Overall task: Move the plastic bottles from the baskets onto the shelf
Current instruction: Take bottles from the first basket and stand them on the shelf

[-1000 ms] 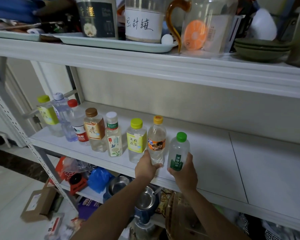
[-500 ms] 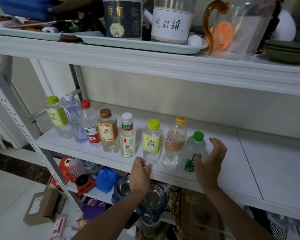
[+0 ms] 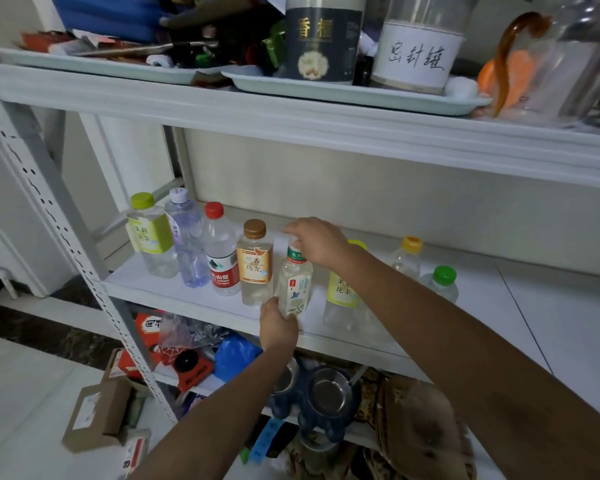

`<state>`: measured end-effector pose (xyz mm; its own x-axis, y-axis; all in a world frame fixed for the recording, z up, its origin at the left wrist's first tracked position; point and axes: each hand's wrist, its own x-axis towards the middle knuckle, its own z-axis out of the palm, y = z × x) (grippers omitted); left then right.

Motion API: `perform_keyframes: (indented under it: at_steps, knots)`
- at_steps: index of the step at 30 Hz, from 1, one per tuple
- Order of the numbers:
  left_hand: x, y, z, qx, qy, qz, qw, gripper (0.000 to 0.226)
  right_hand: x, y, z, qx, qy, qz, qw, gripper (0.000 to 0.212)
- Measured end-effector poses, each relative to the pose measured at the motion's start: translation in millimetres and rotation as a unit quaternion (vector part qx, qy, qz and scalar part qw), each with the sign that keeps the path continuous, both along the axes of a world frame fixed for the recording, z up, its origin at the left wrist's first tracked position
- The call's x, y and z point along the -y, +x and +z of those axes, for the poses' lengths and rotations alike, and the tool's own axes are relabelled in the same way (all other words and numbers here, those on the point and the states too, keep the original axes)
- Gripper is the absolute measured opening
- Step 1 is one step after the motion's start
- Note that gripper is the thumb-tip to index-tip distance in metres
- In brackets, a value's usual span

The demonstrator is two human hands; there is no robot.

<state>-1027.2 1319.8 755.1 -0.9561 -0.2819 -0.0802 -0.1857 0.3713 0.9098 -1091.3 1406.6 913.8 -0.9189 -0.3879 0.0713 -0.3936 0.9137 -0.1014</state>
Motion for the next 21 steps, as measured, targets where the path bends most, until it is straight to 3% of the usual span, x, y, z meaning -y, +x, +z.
perform_keyframes:
  at_steps: [8,11,14,16,19,21]
  knots:
    - [15,-10,-3,0.029,0.01,-0.118,0.993,0.047,3,0,-2,-0.048,0.003,-0.069,0.996,0.034]
    - [26,-5,-6,0.026,-0.033,-0.129,0.991,0.058,6,-1,-1,-0.062,0.038,-0.086,0.994,0.028]
    - [54,10,-16,-0.029,-0.168,-0.144,0.975,0.067,6,5,0,-0.08,0.08,-0.098,0.989,0.038]
    - [81,22,-21,-0.047,-0.314,-0.154,0.936,0.07,4,11,-4,-0.136,0.1,-0.083,0.982,0.053]
    - [128,48,-22,-0.027,-0.489,-0.154,0.858,0.079,17,28,-17,-0.23,0.006,0.002,0.973,0.062]
    - [154,72,-18,0.004,-0.532,-0.119,0.838,0.083,39,42,-25,-0.242,-0.01,0.081,0.967,0.068]
